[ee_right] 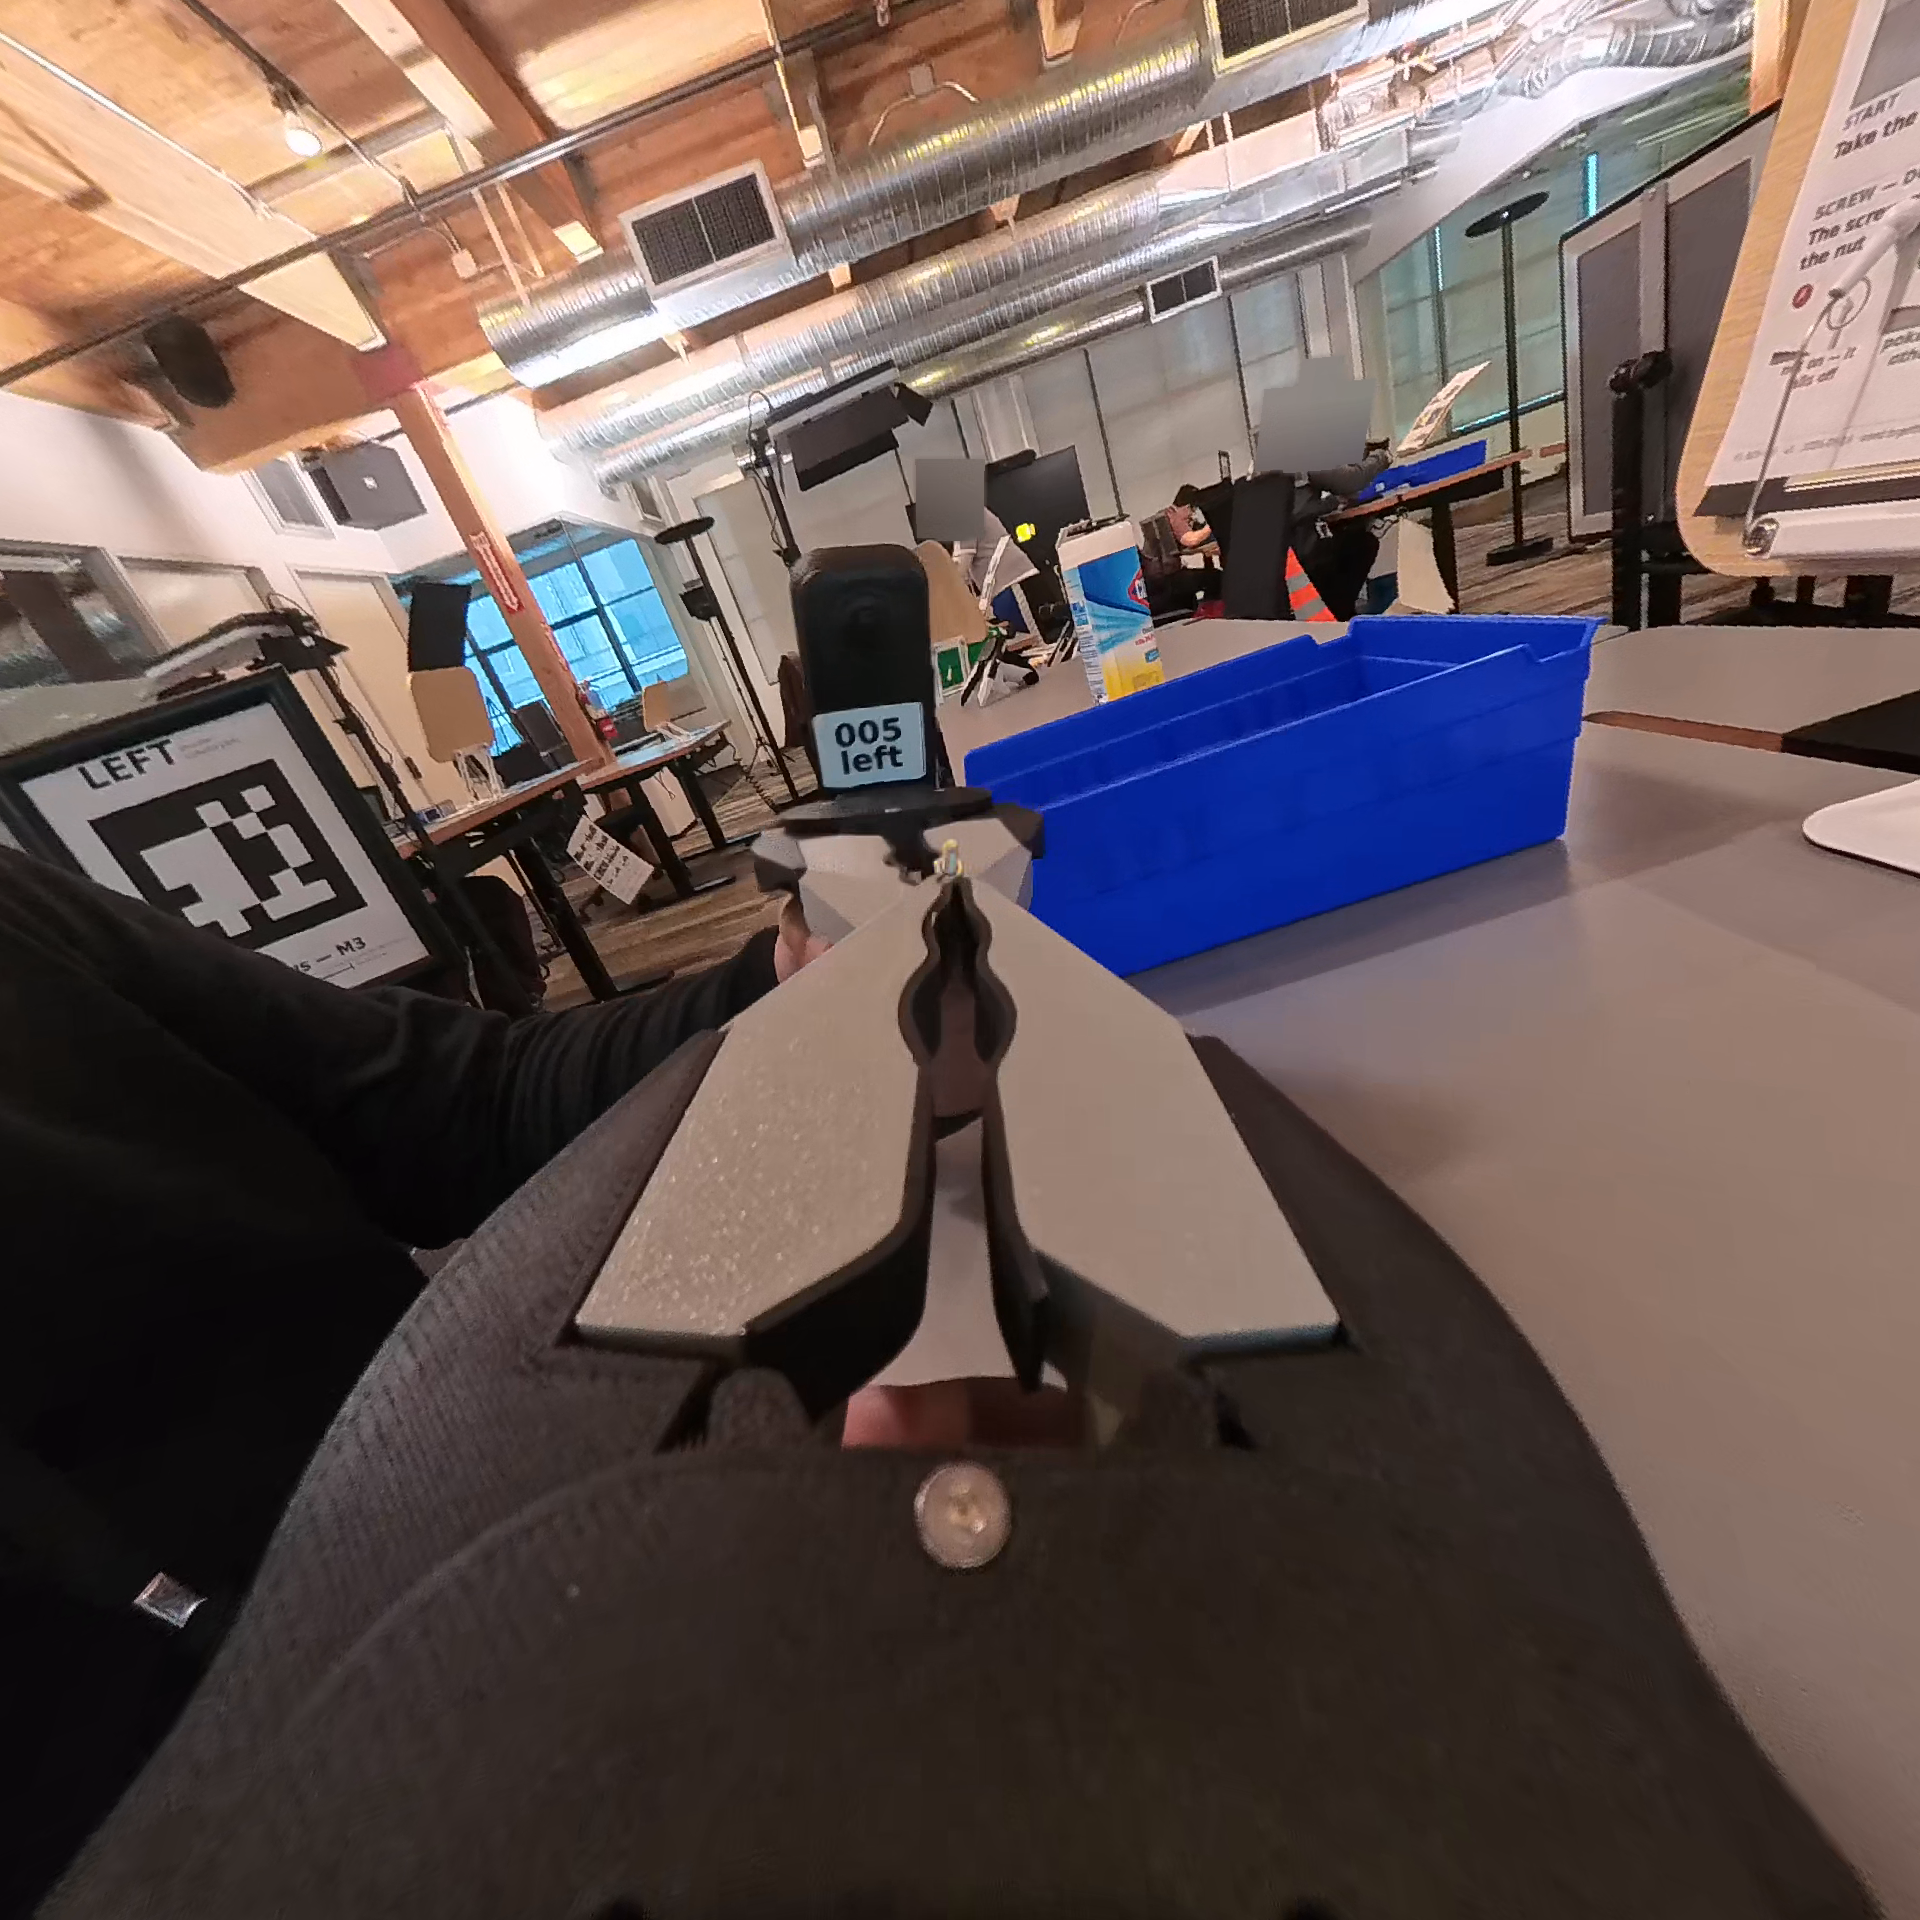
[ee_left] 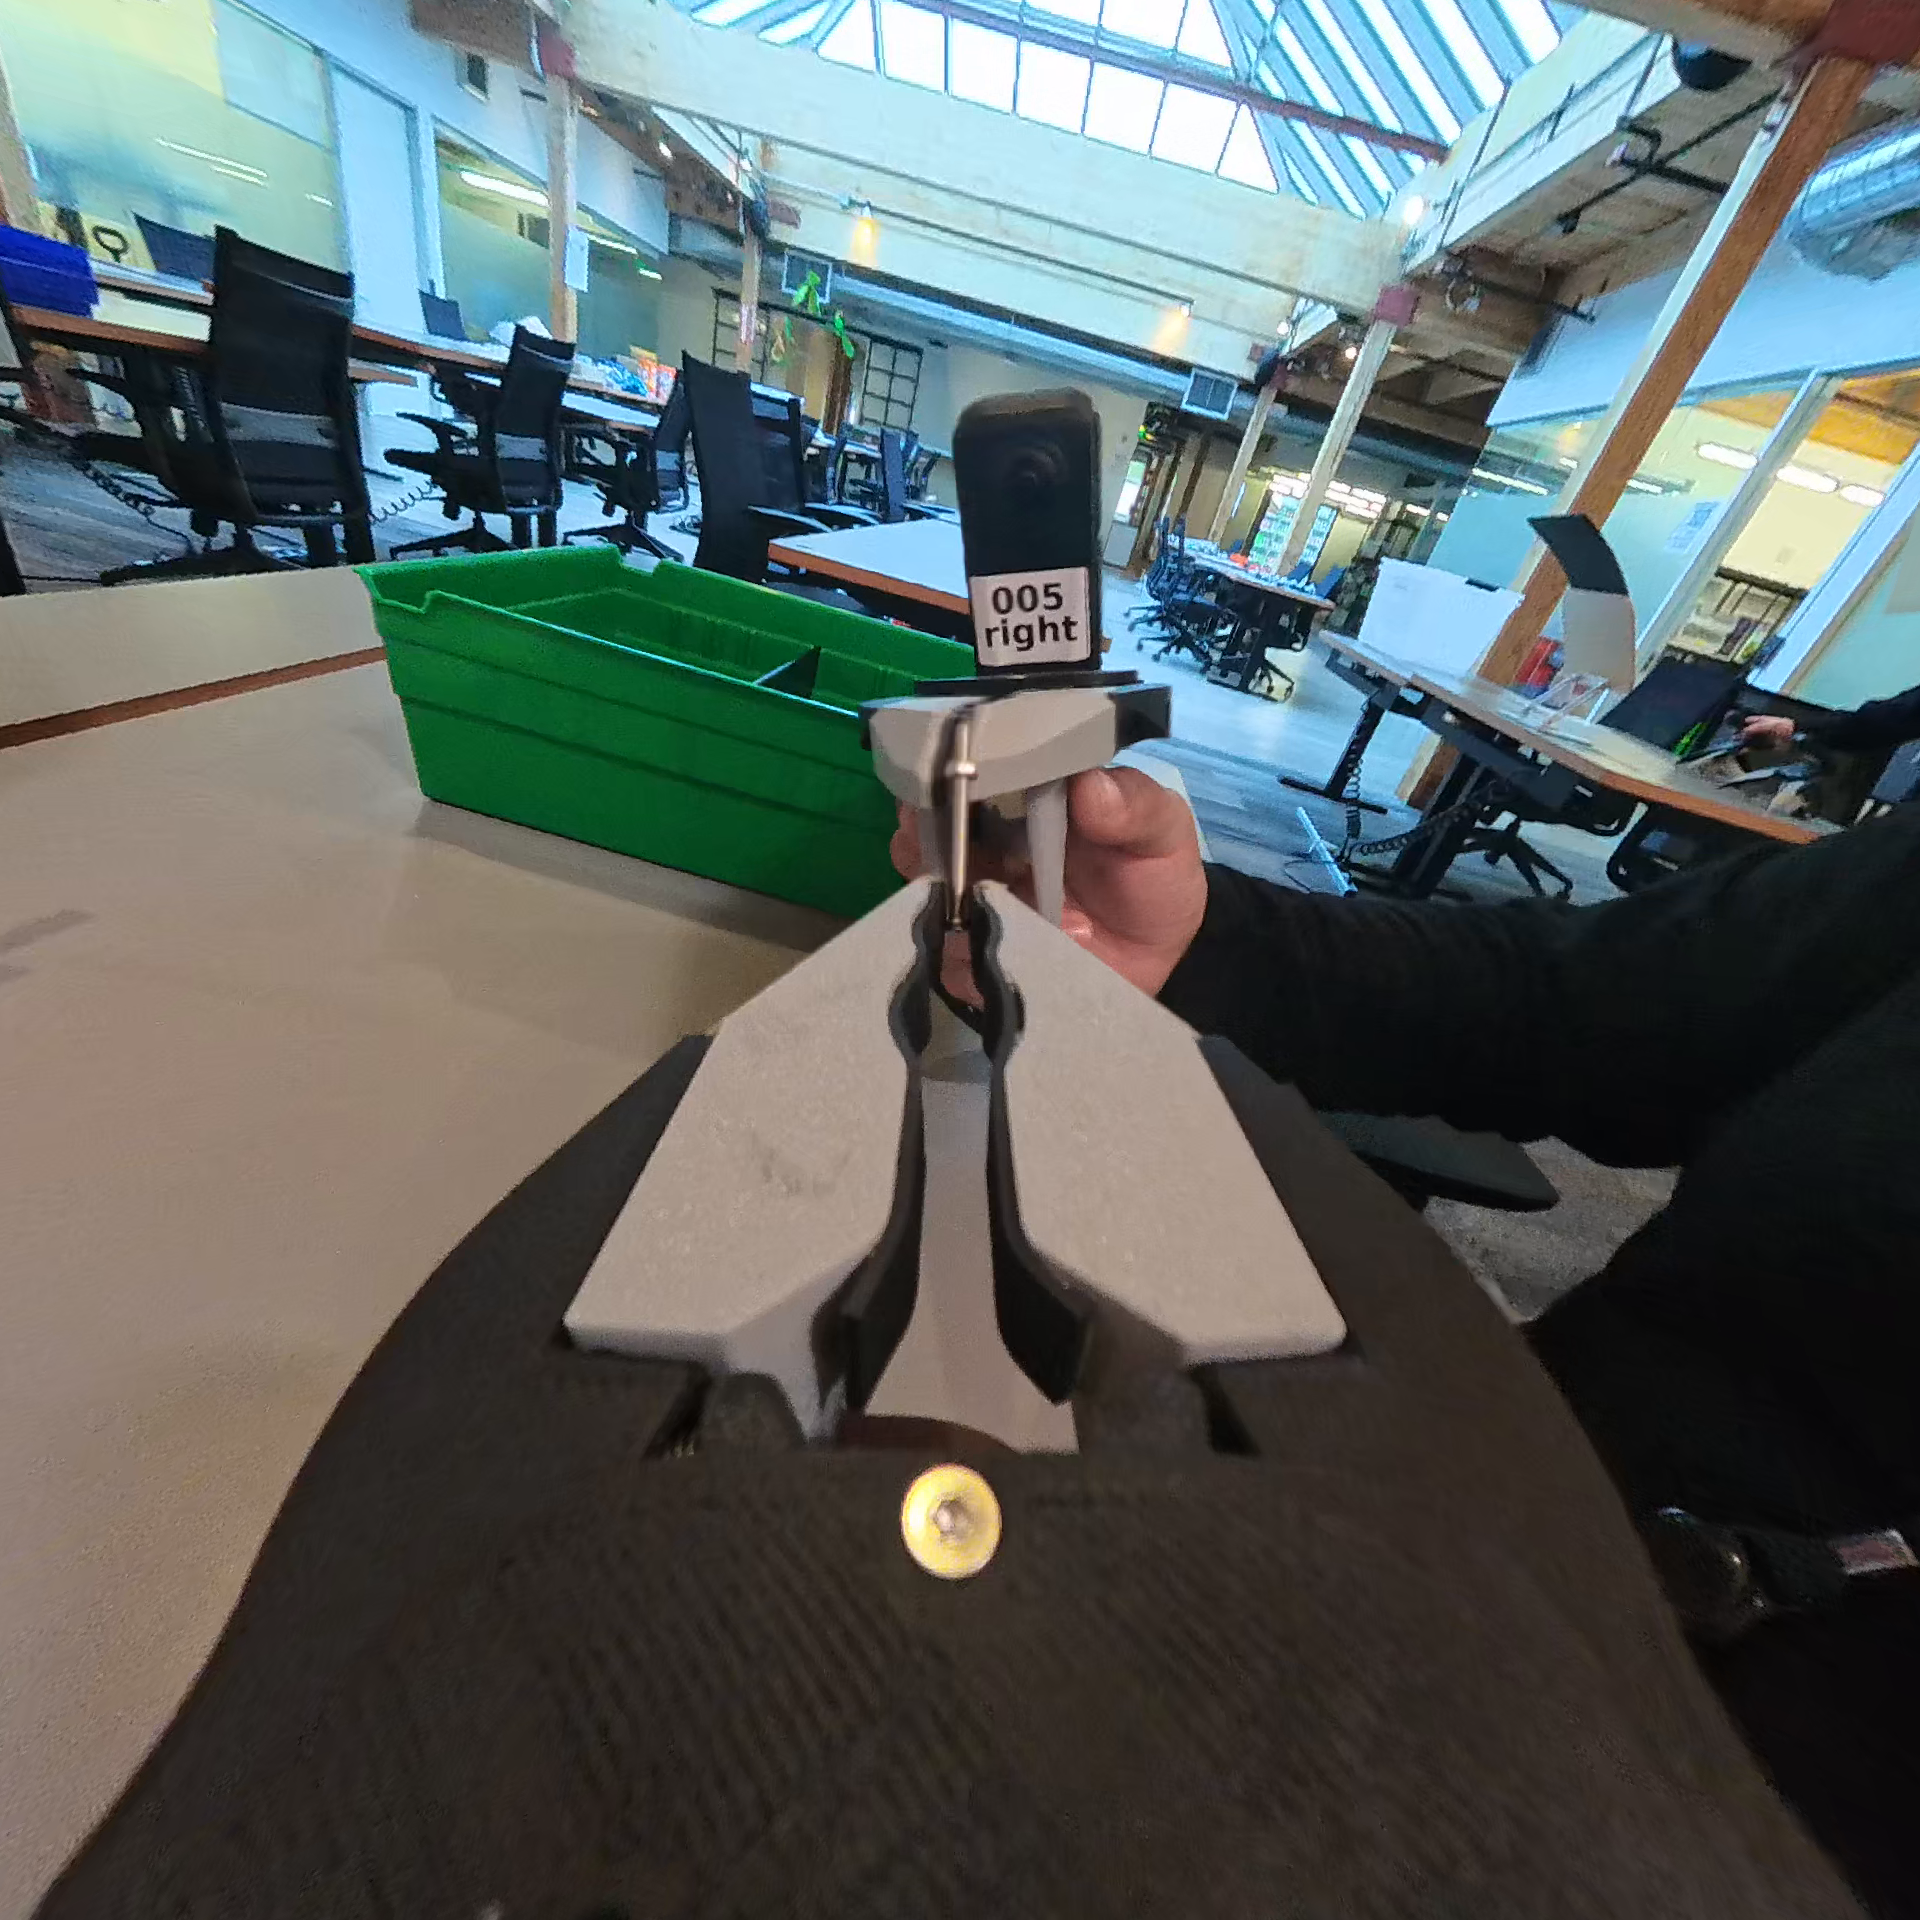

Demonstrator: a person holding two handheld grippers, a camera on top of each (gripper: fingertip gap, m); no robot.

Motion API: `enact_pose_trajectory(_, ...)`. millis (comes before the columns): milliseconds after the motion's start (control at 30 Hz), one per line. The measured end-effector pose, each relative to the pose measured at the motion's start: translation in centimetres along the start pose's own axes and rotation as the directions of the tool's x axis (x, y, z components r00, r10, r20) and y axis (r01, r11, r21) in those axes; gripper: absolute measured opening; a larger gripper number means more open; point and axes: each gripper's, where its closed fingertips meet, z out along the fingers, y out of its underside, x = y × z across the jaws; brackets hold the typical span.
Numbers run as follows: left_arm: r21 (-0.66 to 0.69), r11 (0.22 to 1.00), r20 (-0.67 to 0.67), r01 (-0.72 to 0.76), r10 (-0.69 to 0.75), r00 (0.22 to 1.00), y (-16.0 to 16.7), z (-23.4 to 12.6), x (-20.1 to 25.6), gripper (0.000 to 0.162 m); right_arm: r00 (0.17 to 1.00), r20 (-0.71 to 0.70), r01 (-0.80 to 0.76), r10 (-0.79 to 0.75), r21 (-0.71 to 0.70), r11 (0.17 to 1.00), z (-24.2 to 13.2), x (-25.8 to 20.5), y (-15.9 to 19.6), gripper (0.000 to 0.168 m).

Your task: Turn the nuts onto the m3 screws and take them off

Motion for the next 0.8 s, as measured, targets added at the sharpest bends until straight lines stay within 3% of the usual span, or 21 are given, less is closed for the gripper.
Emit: enact_pose_trajectory(800,0.009,1.0,0.028,-0.023,0.023,0.999,0.01,0.19,-0.34,0.001,1.0,-0.026,-0.005,0.005,-0.025,1.0,0.08,0.6,0.73,0.0)
